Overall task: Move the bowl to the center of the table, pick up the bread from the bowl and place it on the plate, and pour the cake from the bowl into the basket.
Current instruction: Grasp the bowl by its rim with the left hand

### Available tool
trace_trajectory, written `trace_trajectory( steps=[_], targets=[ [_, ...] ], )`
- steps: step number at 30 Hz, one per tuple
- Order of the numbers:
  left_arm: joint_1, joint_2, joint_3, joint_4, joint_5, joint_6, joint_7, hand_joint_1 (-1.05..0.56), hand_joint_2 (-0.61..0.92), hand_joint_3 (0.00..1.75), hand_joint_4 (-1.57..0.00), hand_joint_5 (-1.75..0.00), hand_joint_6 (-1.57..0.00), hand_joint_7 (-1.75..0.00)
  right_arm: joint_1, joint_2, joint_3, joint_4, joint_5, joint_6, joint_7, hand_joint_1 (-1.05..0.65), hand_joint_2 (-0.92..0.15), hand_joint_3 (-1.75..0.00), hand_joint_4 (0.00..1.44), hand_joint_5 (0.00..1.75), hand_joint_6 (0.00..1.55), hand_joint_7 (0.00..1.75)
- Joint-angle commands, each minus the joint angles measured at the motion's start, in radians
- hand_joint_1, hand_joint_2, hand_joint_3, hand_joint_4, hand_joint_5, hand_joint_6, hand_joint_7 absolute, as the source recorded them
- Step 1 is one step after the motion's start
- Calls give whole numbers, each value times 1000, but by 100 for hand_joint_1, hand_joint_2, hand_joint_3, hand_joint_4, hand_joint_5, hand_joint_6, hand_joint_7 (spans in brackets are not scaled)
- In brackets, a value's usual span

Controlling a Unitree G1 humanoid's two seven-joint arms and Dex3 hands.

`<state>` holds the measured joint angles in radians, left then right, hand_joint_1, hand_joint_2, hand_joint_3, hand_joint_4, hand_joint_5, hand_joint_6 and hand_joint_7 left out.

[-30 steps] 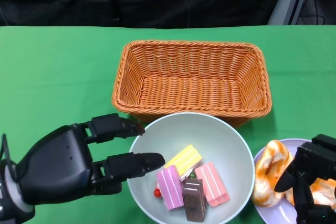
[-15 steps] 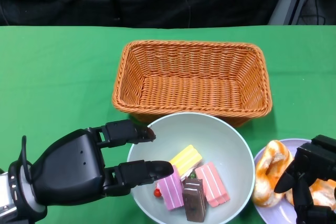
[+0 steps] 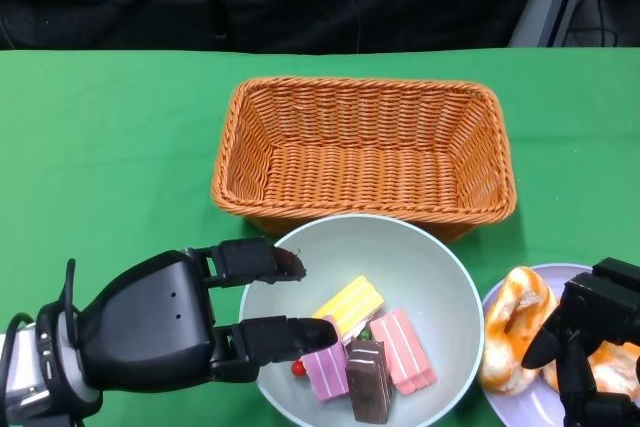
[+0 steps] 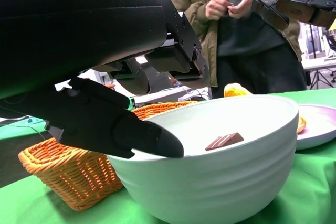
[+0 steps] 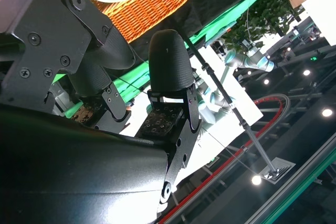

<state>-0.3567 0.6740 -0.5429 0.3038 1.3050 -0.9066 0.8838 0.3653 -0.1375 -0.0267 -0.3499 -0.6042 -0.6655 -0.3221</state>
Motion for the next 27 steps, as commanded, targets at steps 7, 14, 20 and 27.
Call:
trace_trajectory(
  steps=[7, 14, 20, 27],
  targets=[
    [-50, 18, -89, 81, 64, 52, 97, -42, 90, 0, -40, -78, -74, -8, 5, -3, -8, -9, 17, -4, 6, 3, -8, -175, 99, 169, 92, 148],
    [-89, 24, -171, 143, 100, 103, 133, -44, 92, 2, -35, -89, -74, -10, 11, -7, -8, -18, 27, -2, 22, 1, -7, -175, 99, 168, 91, 147],
    [-98, 32, -194, 147, 90, 117, 132, -43, 91, 0, -34, -87, -74, -9, 13, -2, -10, -21, 24, 2, 26, 1, -5, -175, 99, 166, 90, 146],
    [-94, 76, -181, 98, 38, 102, -15, -48, 88, 0, -30, -82, -64, -3, 13, -5, -7, -23, 33, 5, 35, 1, -7, -175, 99, 165, 90, 145]
  ],
)
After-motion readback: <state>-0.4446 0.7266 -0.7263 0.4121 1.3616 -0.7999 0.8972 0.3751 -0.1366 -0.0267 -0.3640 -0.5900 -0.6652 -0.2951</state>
